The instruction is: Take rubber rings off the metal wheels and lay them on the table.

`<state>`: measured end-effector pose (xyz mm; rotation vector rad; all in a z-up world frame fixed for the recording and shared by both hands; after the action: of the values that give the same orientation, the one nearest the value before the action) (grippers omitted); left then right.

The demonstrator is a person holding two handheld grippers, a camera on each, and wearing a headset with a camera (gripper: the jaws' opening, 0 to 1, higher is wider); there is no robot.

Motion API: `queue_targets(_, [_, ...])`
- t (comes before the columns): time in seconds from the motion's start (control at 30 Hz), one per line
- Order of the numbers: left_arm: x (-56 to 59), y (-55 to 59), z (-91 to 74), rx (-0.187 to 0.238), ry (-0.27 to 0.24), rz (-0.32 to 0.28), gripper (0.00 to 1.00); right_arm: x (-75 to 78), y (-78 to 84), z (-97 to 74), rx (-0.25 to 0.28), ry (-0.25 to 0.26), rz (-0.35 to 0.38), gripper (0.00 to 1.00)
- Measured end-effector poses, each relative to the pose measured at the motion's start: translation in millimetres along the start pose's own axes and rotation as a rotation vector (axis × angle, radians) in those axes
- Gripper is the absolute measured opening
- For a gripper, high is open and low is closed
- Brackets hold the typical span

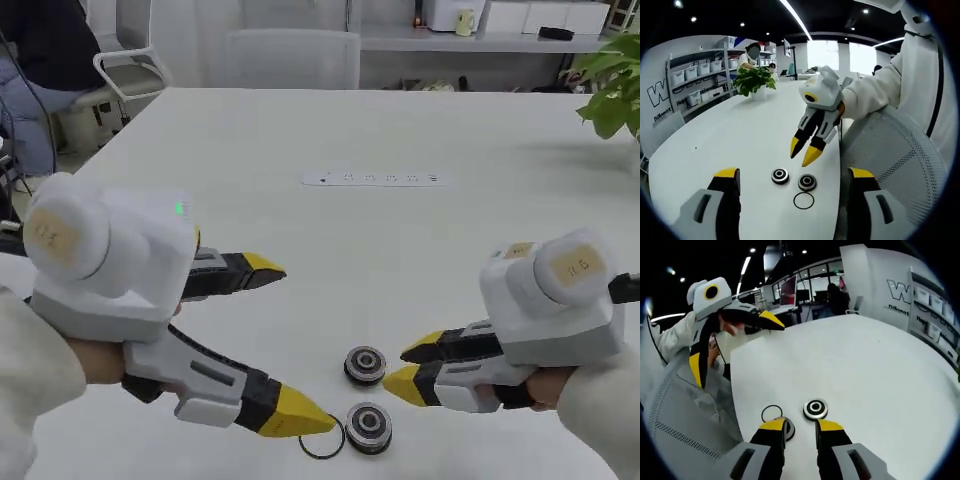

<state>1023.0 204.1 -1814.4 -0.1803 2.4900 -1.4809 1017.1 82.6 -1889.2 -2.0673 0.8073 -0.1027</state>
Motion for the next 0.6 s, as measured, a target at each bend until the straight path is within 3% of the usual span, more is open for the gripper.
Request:
queue_targets(0.1, [0.3,0.0,8.1,-0.003,0.002,0.023,0.82,0.7,5.8,-1.2,0.009,-0.036,0.038,0.18])
queue_targets(0.23, [3.6,0.7,17.2,0.004,0.020,0.032,0.80,-3.8,7.7,2.4,0.005,-0.076,0.032,0.19])
queue_targets(0.37, [3.1,7.4,29.8,0.032,-0.049,0.049,0.77,-5.8,18.6,7.0,-0.072,-0.082,-0.022,0.21])
queue_targets(0.5, [15.2,24.8,38.0,0.007,-0.018,0.071,0.73,-9.7,24.6,11.4,-0.098,-0.109,-0.017,0.23])
queue_targets(0.6, [19.5,28.7,42.7,0.007,-0.007,0.085,0.68,-11.2,31.8,15.3,-0.137,-0.123,-0.028,0.23])
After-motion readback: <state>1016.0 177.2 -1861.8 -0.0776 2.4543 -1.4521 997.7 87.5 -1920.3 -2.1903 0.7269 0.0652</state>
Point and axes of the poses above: the centre of the closed fingertips' face, and the gripper's own axes: z roughly forward along the fingers, x roughly to its right, y roughly out of its underside, the point moved 4 cm from there along -z, roughly backward along the fingers, and after that the axes turned 8 degrees about -y, right-handed, at the moved point
